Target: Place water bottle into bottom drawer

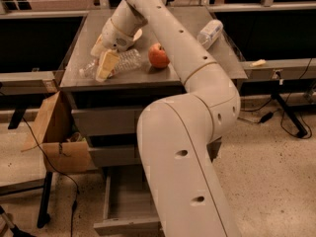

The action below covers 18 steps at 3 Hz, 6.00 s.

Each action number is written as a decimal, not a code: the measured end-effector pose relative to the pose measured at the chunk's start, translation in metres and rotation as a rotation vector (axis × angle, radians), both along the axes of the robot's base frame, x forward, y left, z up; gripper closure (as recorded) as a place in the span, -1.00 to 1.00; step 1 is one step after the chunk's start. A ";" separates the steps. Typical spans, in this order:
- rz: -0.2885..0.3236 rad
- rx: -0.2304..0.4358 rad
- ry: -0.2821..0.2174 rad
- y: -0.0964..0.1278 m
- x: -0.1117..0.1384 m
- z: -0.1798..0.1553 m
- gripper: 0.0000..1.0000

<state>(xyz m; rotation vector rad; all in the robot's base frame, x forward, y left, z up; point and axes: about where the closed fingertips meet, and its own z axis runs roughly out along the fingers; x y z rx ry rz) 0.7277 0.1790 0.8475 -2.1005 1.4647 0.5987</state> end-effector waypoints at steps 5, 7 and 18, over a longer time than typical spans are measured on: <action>0.035 0.431 -0.214 -0.049 -0.077 0.123 1.00; 0.010 0.335 -0.168 -0.101 -0.140 0.127 1.00; -0.209 0.275 0.096 -0.149 -0.178 -0.317 1.00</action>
Offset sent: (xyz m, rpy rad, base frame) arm -0.0145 -0.0243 0.0247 -0.0157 -0.0633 -0.0087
